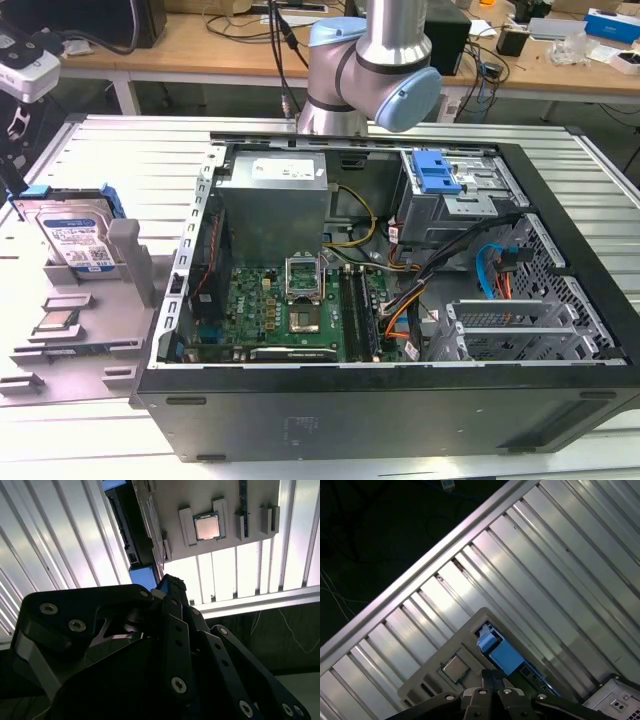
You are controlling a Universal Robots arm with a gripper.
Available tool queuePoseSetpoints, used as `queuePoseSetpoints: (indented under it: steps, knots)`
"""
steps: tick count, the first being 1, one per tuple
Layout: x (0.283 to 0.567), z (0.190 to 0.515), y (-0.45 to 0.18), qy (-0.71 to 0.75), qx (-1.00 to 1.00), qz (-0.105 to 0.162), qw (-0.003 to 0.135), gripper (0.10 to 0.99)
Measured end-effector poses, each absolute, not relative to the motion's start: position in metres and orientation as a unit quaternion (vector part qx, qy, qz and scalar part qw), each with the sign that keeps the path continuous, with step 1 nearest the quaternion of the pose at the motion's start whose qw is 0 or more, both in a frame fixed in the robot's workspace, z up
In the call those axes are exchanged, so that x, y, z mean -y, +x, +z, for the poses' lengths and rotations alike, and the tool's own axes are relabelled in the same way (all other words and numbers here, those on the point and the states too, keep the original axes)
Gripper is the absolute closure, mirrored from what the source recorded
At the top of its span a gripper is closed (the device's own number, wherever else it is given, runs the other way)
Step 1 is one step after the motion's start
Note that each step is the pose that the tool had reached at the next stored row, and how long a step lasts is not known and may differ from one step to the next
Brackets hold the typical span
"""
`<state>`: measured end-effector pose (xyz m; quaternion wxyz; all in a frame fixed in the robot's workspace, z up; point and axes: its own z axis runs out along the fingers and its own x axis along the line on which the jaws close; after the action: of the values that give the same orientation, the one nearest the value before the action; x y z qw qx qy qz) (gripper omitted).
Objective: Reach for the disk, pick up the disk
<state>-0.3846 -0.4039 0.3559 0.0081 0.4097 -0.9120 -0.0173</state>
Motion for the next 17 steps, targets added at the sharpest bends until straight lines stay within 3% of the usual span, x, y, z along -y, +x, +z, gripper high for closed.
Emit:
queuePoseSetpoints:
  steps: [17]
  knots:
    - [0.4038,0.3559,-0.3846,0.478,0.878,-0.017,0.009,0.980]
